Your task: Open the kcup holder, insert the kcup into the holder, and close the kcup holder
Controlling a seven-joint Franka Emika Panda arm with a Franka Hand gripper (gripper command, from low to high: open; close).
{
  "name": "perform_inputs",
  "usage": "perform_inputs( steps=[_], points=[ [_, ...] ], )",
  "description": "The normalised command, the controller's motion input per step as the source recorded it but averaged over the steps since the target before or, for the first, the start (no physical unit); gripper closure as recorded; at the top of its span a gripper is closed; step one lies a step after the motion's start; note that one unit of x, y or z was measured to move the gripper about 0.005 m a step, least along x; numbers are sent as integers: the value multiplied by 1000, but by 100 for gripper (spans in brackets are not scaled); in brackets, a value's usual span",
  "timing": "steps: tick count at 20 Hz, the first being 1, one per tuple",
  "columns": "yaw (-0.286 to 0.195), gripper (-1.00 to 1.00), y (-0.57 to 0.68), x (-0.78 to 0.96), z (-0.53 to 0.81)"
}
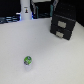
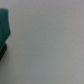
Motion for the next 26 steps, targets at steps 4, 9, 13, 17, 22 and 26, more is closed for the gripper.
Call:
perform_inputs(
  steps=[4,9,13,17,22,26],
  points=[
    [-160,-100,658,-245,66],
    [-174,-100,726,-189,24],
    [-182,-100,822,-79,2],
    [-179,-100,801,-153,-50],
    [-179,-100,704,-177,-113],
    [-167,-100,615,-166,-183]
  ],
)
